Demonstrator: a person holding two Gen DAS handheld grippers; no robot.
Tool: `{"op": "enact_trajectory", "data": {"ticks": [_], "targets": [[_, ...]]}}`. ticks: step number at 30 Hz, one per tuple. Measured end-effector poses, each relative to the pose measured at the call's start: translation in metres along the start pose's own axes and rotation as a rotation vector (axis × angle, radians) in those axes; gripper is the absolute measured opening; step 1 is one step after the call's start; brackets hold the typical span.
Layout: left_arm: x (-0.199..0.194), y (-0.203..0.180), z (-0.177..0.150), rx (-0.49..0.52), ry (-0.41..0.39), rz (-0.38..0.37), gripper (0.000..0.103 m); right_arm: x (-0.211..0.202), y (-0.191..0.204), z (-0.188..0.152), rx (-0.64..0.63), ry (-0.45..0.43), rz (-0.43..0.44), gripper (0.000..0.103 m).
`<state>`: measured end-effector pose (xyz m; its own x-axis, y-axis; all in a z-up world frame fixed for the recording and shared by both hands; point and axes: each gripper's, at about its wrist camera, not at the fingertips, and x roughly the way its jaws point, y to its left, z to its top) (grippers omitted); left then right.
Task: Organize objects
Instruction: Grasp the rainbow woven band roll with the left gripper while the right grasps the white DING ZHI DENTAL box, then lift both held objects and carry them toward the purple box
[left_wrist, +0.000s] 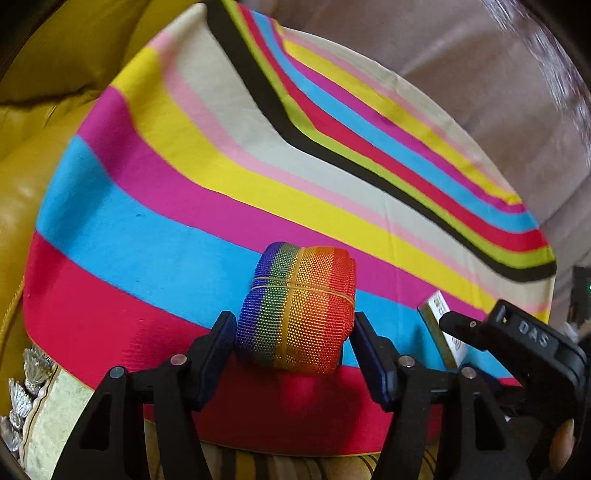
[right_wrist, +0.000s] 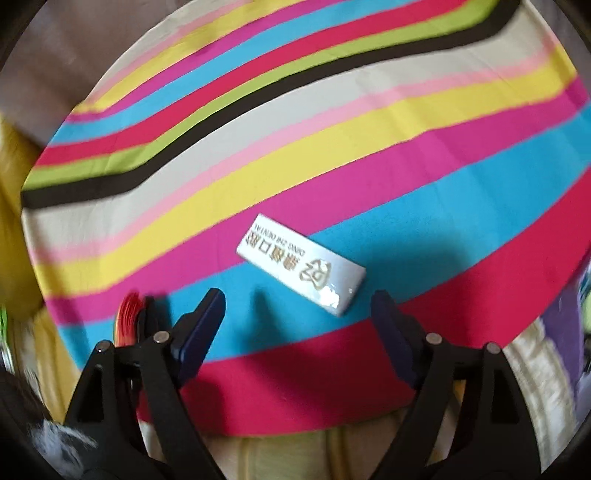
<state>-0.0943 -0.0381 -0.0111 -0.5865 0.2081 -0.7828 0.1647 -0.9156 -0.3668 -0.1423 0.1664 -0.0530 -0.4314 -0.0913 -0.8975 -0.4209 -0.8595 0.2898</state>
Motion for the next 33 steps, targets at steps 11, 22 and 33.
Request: {"op": "enact_trajectory", "data": {"ticks": [11,22,33], "targets": [[-0.002,0.006,0.002,-0.035,-0.018,-0.060,0.064,0.012,0.012,0.015,0.141,-0.012,-0.118,0.084],[-0.002,0.010,0.003,-0.036,-0.029,-0.062,0.064,0.024,0.033,0.017,0.081,-0.037,-0.210,0.087],[-0.003,0.006,0.003,-0.011,-0.028,-0.036,0.063,0.027,0.044,0.000,-0.150,-0.080,-0.273,0.085]]}}
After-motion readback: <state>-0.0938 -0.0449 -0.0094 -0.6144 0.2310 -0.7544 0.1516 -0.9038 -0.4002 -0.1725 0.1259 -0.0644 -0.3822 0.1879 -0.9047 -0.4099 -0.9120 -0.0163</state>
